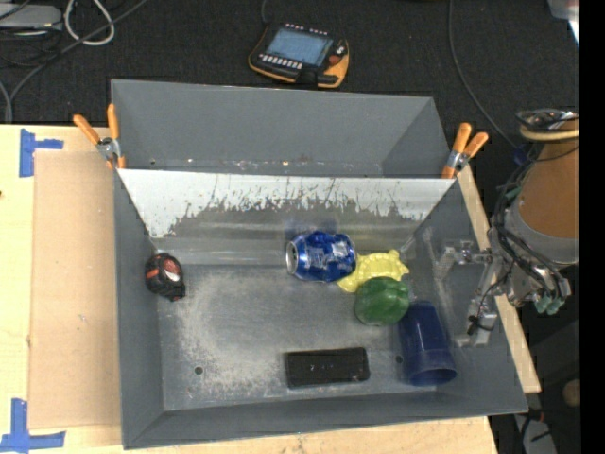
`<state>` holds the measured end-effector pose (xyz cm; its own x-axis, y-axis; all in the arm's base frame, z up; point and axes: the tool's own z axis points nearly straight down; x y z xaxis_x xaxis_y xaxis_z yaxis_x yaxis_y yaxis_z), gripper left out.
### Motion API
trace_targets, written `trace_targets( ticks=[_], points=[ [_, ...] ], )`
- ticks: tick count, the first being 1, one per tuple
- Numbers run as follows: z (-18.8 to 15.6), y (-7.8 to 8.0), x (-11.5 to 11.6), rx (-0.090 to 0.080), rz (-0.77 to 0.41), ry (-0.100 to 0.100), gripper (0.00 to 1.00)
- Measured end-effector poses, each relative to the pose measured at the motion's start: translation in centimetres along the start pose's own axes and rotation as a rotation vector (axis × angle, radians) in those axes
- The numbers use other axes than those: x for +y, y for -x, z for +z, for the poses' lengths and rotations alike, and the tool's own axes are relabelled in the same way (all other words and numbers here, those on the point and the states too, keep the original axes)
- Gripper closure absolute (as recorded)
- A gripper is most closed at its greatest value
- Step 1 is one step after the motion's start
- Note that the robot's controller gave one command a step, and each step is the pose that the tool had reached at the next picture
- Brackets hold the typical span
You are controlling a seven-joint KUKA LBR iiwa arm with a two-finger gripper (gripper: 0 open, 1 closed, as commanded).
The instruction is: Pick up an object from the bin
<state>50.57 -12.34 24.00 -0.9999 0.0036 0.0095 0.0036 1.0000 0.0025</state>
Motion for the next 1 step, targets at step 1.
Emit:
trace_targets(
  ticks=[1],
  points=[
    [-0.41, 0.16, 0.08, -0.008, -0.005, -0.002, 0.0]
  ],
)
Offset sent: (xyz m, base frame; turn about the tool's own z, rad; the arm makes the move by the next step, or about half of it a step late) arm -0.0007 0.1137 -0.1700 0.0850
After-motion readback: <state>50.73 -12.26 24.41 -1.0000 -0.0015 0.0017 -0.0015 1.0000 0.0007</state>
